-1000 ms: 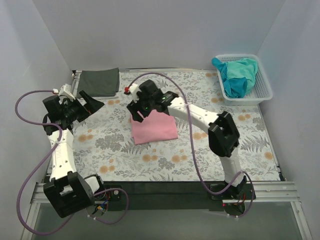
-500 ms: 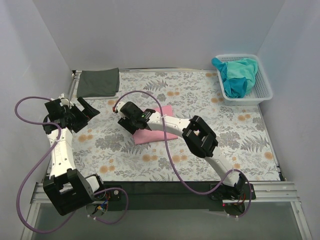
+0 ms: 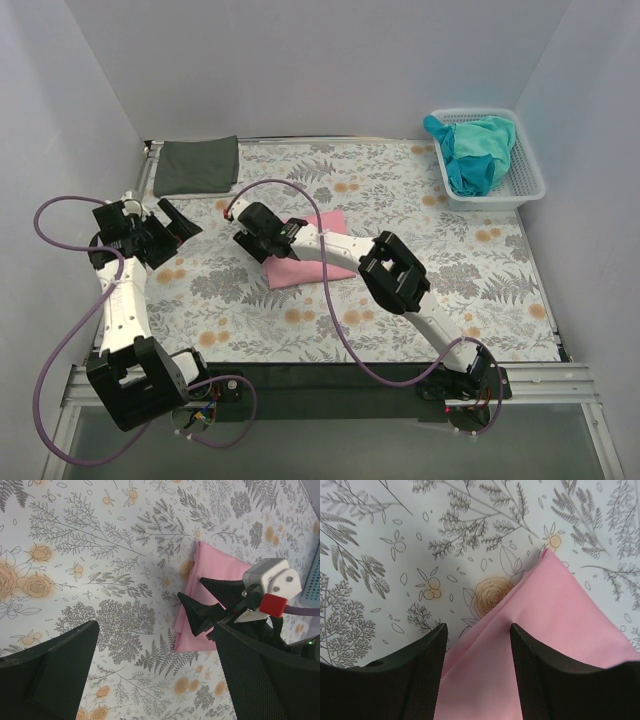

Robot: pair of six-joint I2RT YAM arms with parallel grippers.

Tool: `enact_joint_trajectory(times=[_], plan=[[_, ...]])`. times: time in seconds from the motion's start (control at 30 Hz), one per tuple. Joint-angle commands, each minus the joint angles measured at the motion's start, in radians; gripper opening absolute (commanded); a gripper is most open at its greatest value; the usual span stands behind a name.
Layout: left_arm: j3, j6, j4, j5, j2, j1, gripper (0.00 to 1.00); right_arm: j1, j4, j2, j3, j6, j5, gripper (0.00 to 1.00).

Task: Fold and stack the t-shirts
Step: Fold the tshirt

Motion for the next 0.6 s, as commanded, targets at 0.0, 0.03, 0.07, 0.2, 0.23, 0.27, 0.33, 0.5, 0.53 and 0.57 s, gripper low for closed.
enact_joint_trajectory(times=[0.0, 0.03, 0.07, 0.2, 0.23, 0.27, 0.33, 0.5, 0.53, 0.57], plan=[[-0.017, 0.011, -0.016, 0.019, -0.023, 0.004, 0.91, -0.007, 0.022, 0.019, -0.032, 0.028, 0.0, 0.5], [-0.025, 0.005, -0.018, 0.022, -0.023, 0.004, 0.91, -0.012, 0.02, 0.018, -0.045, 0.033, 0.003, 0.48], [-0.028, 0.005, -0.019, 0.026, -0.024, 0.004, 0.91, -0.017, 0.016, 0.019, -0.06, 0.041, 0.002, 0.47], [-0.045, -0.015, 0.001, 0.045, -0.026, 0.004, 0.92, -0.043, -0.003, 0.016, -0.089, 0.071, -0.027, 0.35], [-0.051, -0.023, 0.008, 0.052, -0.028, 0.005, 0.92, -0.046, -0.009, 0.016, -0.091, 0.074, -0.041, 0.25], [-0.065, -0.04, 0.017, 0.063, -0.029, 0.002, 0.92, -0.052, -0.017, 0.018, -0.092, 0.074, -0.052, 0.18], [-0.077, -0.061, 0.045, 0.109, -0.031, 0.004, 0.93, -0.058, -0.029, 0.018, -0.085, 0.082, -0.079, 0.02], [-0.151, -0.135, 0.122, 0.163, -0.029, 0.001, 0.97, -0.085, -0.047, -0.033, -0.059, 0.103, -0.15, 0.01], [-0.166, -0.15, 0.136, 0.201, -0.028, 0.002, 0.97, -0.095, -0.049, -0.063, -0.054, 0.114, -0.2, 0.01], [-0.181, -0.162, 0.152, 0.227, -0.029, 0.002, 0.98, -0.104, -0.049, -0.08, -0.051, 0.145, -0.228, 0.01]])
